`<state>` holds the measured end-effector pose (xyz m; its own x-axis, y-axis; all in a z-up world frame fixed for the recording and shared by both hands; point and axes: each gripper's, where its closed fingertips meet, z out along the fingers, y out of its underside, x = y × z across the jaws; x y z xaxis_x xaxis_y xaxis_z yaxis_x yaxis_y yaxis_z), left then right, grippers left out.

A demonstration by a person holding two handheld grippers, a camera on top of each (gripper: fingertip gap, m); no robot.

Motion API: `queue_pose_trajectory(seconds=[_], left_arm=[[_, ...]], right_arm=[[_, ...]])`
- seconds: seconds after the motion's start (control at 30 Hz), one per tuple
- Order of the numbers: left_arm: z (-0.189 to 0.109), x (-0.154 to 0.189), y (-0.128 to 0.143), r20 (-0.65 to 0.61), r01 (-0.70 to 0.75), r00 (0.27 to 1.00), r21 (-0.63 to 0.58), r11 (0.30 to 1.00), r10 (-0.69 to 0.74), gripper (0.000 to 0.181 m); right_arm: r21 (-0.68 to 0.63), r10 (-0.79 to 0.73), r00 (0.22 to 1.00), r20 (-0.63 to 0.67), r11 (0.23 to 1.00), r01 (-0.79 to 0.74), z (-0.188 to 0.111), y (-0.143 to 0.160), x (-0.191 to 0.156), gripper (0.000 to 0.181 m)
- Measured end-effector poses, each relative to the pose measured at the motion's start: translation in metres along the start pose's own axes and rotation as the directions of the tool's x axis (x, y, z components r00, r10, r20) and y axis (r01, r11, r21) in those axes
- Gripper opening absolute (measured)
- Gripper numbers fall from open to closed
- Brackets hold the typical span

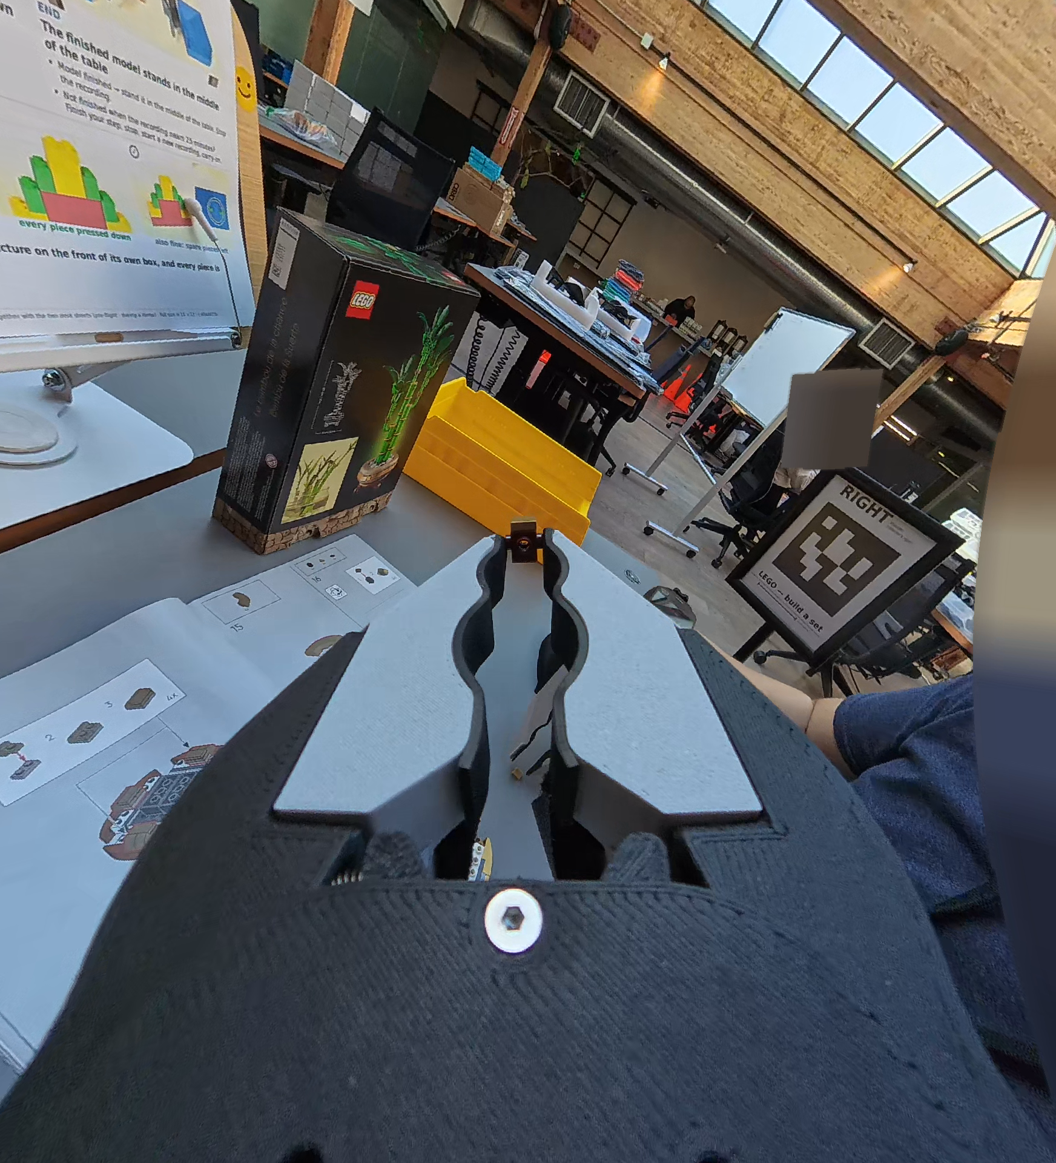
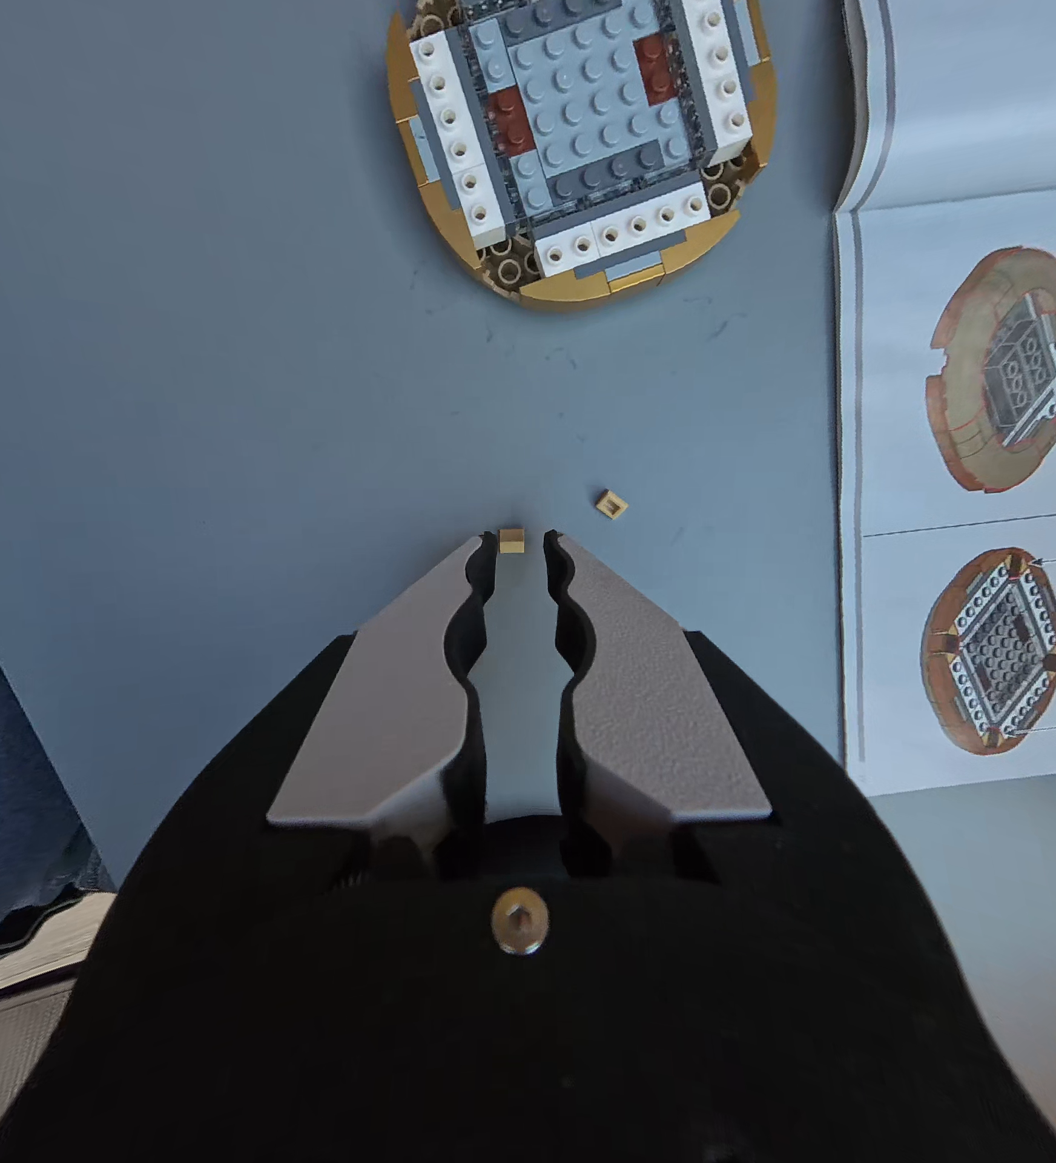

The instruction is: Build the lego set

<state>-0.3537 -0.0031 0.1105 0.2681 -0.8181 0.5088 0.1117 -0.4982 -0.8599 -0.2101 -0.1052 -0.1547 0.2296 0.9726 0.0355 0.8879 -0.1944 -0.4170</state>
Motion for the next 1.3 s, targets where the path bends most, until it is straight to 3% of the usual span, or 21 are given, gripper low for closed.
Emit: queue_pose_trajectory(seconds=[0.87, 1.0, 1.07, 1.13, 1.2, 1.3], left_arm=[[0.006, -0.004, 0.004, 0.004, 0.009, 1.000, -0.019, 1.000, -0.009, 0.009], [0.007, -0.002, 0.005, -0.009, 0.005, 1.000, -0.026, 1.000, -0.005, 0.009], [0.009, 0.004, 0.004, -0.051, -0.006, 0.999, -0.023, 1.000, 0.005, 0.009], [0.010, 0.012, -0.001, -0.117, -0.016, 0.993, 0.012, 1.000, 0.018, 0.009], [0.011, 0.022, -0.006, -0.179, -0.023, 0.983, 0.048, 0.999, 0.031, 0.009], [0.013, 0.035, -0.013, -0.218, -0.068, 0.972, 0.105, 0.992, 0.089, 0.009]], right_arm=[[-0.022, -0.011, 1.000, 0.024, 1.000, 0.011, 0.005, 0.002, -0.004, 0.007], [0.035, -0.007, 1.000, 0.017, 0.999, 0.006, -0.001, -0.005, -0.001, 0.007], [0.148, 0.018, 0.999, 0.030, 0.989, -0.023, -0.018, -0.024, 0.005, 0.007], [0.342, 0.061, 0.997, 0.039, 0.937, -0.070, -0.056, -0.061, 0.022, 0.007], [0.583, 0.096, 0.993, 0.062, 0.805, -0.114, -0.115, -0.107, 0.043, 0.007], [0.852, 0.053, 0.986, 0.159, 0.497, -0.165, -0.213, -0.167, 0.057, 0.006]])
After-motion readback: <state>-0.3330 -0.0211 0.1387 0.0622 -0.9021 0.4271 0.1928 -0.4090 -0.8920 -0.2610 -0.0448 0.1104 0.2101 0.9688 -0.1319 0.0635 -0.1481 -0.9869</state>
